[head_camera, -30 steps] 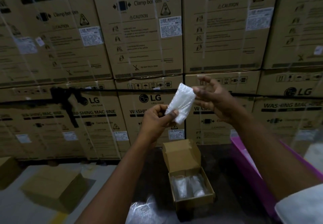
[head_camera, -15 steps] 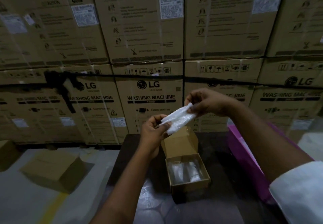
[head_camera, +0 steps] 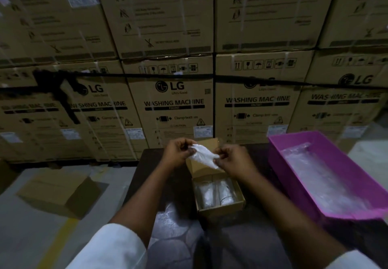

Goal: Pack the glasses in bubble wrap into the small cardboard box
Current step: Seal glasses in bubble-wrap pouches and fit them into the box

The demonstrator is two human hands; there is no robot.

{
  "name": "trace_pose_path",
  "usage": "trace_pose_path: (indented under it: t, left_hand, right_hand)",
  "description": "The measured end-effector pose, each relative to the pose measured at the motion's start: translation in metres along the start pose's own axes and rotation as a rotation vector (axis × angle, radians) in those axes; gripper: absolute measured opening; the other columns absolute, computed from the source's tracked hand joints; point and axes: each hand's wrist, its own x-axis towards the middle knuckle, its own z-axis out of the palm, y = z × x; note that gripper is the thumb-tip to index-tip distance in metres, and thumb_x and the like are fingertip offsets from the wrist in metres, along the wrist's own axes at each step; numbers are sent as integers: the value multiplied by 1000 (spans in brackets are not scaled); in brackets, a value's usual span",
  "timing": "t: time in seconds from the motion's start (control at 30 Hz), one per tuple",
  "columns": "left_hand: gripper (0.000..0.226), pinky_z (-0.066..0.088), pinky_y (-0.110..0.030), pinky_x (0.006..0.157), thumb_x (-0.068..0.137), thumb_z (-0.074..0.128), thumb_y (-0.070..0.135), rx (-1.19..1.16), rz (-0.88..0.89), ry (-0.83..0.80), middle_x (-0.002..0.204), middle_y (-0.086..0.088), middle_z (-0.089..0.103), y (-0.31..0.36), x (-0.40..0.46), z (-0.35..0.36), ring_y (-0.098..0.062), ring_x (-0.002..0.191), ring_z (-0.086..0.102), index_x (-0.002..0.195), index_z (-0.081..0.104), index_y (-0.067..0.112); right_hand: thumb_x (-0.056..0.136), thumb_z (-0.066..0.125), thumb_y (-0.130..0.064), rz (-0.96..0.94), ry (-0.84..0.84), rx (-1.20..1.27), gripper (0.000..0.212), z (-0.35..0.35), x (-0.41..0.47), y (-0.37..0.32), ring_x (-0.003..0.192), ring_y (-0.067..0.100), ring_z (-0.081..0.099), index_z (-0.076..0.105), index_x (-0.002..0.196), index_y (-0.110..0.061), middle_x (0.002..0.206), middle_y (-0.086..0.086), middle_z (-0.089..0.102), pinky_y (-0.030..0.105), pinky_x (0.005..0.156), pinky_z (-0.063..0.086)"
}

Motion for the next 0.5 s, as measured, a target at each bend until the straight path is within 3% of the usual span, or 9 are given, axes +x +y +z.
trace_pose_path:
  t: [0.07, 0.17, 0.23, 0.33, 0.5]
  left_hand:
    - [22, 48, -7, 64, 80, 64, -15, 68, -6, -13, 86, -4, 66, -16, 5, 8, 8, 65, 61, 99, 67, -5]
    - [20, 44, -15, 63, 77, 71, -4, 221, 2, -7, 88, -6, 68, -35, 8, 20, -6, 67, 55, 90, 71, 11]
    - [17, 47, -19, 52, 80, 68, -4, 206, -74, -35, 81, -6, 64, -42, 6, 28, -11, 58, 55, 92, 70, 7]
    - [21, 46, -21, 36, 84, 57, -8, 105, -259, -135, 68, -10, 62, -51, 1, 38, -10, 38, 56, 89, 66, 10]
    - [11, 49, -24, 46, 87, 62, 7, -53, -514, -70, 71, -12, 63, -74, -3, 49, -17, 53, 59, 77, 66, 8]
  right_hand:
    - [81, 68, -11, -56, 81, -63, 22, 22, -8, 18, 84, 13, 67, 73, 101, -18, 92, -3, 72, 33, 79, 56]
    - [76, 65, -10, -130, 156, -126, 21, 53, -17, 44, 87, 17, 67, 74, 95, -15, 94, 2, 73, 28, 77, 52]
    - [74, 65, -4, -119, 182, -138, 22, 70, -21, 56, 84, 14, 63, 73, 92, -13, 92, 3, 72, 15, 71, 41]
    - [73, 64, -4, -84, 168, -166, 19, 92, -26, 71, 79, 21, 64, 72, 88, -13, 85, 6, 69, 13, 67, 32]
    - [72, 63, 4, -65, 146, -173, 25, 113, -28, 89, 78, 23, 65, 73, 90, -10, 87, 8, 69, 8, 70, 31]
